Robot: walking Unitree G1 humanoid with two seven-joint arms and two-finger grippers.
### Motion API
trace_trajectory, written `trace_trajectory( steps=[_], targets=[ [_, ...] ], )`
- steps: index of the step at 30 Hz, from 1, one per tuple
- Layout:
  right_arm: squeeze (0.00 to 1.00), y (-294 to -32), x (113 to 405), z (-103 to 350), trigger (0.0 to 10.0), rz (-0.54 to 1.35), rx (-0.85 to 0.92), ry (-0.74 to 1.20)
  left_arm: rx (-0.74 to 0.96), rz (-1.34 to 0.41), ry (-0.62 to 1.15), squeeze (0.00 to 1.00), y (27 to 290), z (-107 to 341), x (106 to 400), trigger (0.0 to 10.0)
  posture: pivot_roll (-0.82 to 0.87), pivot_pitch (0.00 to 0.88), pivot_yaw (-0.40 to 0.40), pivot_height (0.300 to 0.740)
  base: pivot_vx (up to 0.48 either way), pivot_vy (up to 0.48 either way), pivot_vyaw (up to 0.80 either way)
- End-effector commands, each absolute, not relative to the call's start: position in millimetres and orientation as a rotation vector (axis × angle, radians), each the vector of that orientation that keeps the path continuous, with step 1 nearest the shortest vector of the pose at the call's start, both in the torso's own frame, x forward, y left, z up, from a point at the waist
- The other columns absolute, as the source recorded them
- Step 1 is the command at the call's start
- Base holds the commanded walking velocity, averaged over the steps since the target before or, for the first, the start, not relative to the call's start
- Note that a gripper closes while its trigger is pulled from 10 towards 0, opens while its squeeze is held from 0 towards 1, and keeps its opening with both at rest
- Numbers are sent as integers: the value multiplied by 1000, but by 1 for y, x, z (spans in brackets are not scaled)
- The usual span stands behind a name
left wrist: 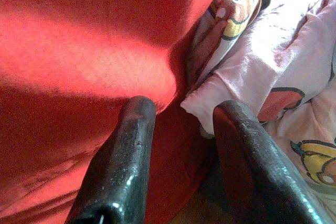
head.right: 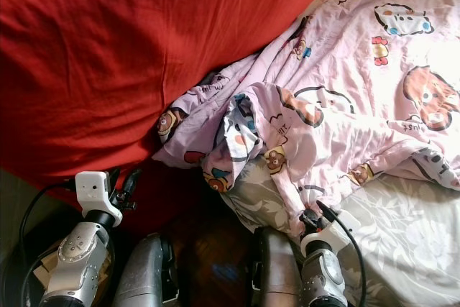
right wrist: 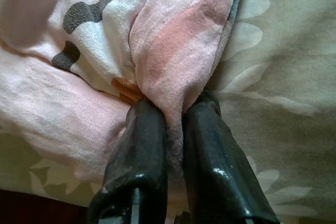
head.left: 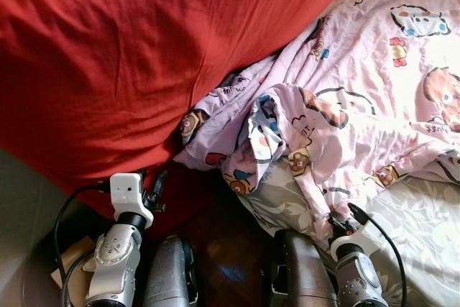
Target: Clean up the room
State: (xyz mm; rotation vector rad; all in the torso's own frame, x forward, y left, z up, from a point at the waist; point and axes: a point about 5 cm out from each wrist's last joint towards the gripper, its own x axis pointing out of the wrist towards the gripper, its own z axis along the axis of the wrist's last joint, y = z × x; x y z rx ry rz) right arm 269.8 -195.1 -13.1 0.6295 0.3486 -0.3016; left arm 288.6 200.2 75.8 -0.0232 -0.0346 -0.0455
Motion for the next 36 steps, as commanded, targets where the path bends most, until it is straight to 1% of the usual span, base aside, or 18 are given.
trace_trajectory(
  steps=[1,3,4,5,7,8,15,16,17,18,36],
  targets=[
    [0,-193,263,-19,10000,-306,631,380,-19,-35,6,0,203,66,283,10000,31,258,-13,602,0,0,0],
    [0,-192,266,-16,10000,-299,632,364,-19,-35,8,0,203,65,282,10000,30,259,-14,602,0,0,0],
    [525,-193,267,-14,10000,-301,627,352,-19,-34,9,0,203,65,282,10000,30,259,-14,602,0,0,0],
    [1000,-194,269,-10,10000,-301,627,328,-19,-34,10,0,203,64,282,10000,27,260,-12,602,0,0,0],
    [1000,-194,271,-7,10000,-296,615,316,-19,-35,11,0,203,64,282,10000,27,262,-14,602,0,0,0],
    [0,-194,271,-6,10000,-291,605,309,-20,-35,11,0,203,64,283,10000,27,262,-14,602,0,0,0],
    [0,-191,275,-1,10000,-260,578,309,-17,-41,11,0,201,64,283,10000,27,266,-12,602,0,0,0],
    [0,-191,275,-2,2353,-258,577,314,-16,-41,11,0,201,64,283,10000,29,268,-12,602,0,0,0],
    [0,-190,275,-2,2353,-257,576,316,-16,-41,11,0,201,64,283,10000,29,268,-12,602,0,0,0],
    [0,-190,275,-2,0,-259,585,317,-14,-41,11,0,201,64,283,10000,32,269,-11,602,0,0,0],
    [0,-190,276,1,0,-261,576,309,-10,-43,11,0,200,64,283,10000,31,269,-9,602,0,0,0]
  ],
)
